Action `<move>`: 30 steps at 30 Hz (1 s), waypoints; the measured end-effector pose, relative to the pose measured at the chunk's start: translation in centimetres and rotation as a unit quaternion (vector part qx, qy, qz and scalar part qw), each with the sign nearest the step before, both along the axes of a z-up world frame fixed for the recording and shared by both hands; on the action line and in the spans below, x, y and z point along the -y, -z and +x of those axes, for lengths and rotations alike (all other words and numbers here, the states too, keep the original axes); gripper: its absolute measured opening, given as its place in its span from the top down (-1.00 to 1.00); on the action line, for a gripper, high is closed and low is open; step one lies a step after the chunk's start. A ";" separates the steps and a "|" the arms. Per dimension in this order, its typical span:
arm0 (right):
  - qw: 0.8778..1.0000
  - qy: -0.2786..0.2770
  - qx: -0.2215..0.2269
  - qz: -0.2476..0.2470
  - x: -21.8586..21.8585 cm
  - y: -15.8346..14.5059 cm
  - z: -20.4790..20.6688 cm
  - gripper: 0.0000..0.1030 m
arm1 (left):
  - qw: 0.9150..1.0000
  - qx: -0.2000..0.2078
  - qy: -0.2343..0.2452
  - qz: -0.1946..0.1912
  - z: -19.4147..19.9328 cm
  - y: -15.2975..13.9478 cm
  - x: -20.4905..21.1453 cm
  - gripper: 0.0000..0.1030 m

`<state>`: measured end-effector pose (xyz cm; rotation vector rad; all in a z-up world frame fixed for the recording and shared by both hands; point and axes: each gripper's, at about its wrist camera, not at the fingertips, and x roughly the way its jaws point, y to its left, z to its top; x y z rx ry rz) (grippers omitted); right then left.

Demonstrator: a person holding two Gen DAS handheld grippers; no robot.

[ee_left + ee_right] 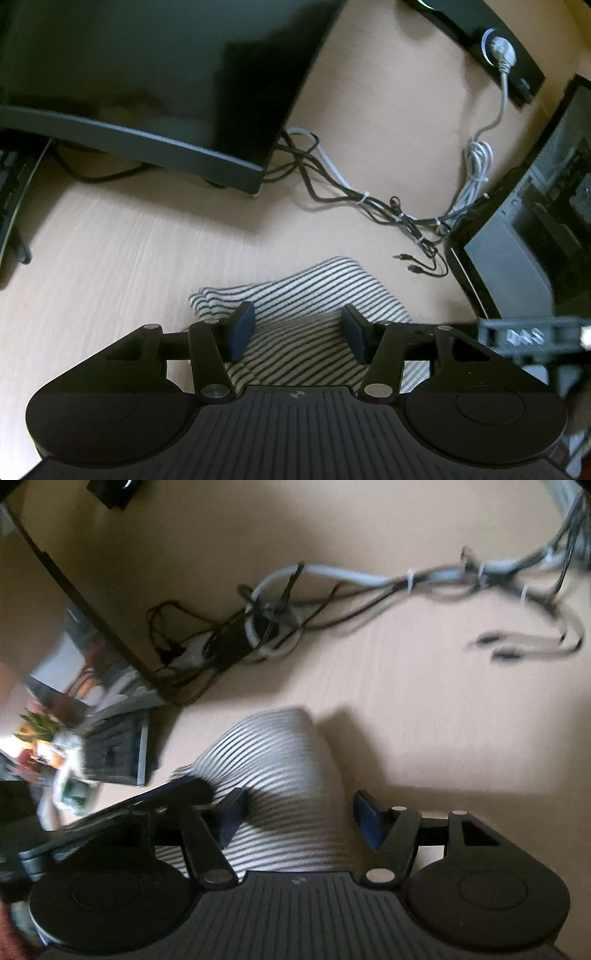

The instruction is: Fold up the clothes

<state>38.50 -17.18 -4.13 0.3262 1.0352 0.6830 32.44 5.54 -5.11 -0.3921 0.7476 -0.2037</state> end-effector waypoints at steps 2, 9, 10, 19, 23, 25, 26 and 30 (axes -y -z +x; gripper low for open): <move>0.999 -0.019 0.043 -0.006 -0.3 -1.1 -1.3 -0.20 | 1.000 -0.005 -0.010 -0.013 0.5 0.3 -0.5 -0.15; 0.997 -0.030 0.063 -0.044 -0.4 0.2 -2.5 -0.17 | 0.998 0.010 -0.055 -0.034 -1.7 -2.4 -1.0 -0.35; 0.996 -0.029 0.067 -0.043 -0.1 0.0 -2.7 -0.17 | 0.998 0.013 -0.057 -0.022 -2.9 -3.1 -0.5 -0.47; 0.994 -0.044 0.086 -0.048 1.6 -0.5 -4.9 -0.45 | 0.997 -0.076 -0.015 0.014 -9.0 0.3 3.5 -0.59; 0.998 -0.032 0.048 -0.035 2.5 0.5 -5.0 -0.52 | 0.995 -0.082 -0.029 -0.052 -9.9 1.2 2.0 -0.28; 0.998 -0.046 0.027 -0.026 1.6 0.9 -4.8 -0.41 | 0.994 -0.086 -0.033 -0.053 -10.6 1.1 1.4 -0.22; 0.997 -0.057 0.030 -0.032 0.5 0.9 -4.8 -0.42 | 0.995 -0.086 -0.038 -0.040 -11.0 1.0 1.1 -0.22; 0.993 -0.104 0.039 -0.027 -4.5 1.2 -4.8 -0.42 | 0.994 -0.084 -0.074 -0.006 -12.3 0.2 -2.1 -0.22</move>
